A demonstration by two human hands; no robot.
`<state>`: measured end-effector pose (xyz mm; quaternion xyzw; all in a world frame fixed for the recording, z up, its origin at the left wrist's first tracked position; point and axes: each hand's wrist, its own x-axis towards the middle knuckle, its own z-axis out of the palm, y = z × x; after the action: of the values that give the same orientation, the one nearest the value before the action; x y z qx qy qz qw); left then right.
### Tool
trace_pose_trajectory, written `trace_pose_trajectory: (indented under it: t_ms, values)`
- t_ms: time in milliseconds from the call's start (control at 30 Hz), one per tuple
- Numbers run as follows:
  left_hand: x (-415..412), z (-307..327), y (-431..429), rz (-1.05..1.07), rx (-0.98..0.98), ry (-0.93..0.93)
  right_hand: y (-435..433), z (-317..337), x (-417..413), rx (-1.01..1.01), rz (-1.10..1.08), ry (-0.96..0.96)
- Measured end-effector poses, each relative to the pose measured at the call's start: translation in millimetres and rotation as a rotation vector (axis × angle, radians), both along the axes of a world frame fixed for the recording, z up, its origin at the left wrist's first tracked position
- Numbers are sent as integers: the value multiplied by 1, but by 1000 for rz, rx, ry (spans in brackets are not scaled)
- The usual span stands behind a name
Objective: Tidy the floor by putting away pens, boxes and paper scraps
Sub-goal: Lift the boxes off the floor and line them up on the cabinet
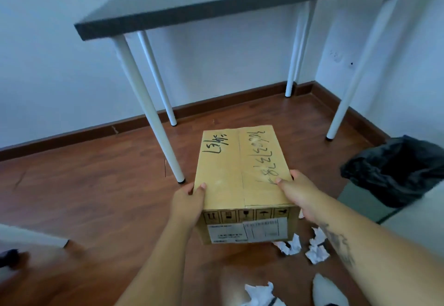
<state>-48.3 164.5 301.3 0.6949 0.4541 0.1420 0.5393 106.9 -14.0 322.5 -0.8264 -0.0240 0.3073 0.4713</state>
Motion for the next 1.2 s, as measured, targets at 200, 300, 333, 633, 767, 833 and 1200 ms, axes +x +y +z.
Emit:
trace_pose_trajectory:
  t_ms: [200,300,333,633,767,833,1200]
  values:
    - [-6,144,-53,-167,183,-77,-76,139,-26,82,-92,-179]
    - [-10,216,-87,-249,277,-135,-121,208,-44,145,-168,-254]
    - [-10,236,-98,-266,297,-166,-135,228,-51,173,-190,-282]
    - [-17,416,-203,-423,308,-456,-260,410,-95,330,-356,-558]
    - [-16,472,-242,-450,277,-554,-306,480,-119,341,-368,-645]
    - [-19,499,-266,-471,293,-598,-332,508,-132,331,-392,-672]
    - [-48,609,-386,-726,316,-758,-466,602,-228,348,-609,-886]
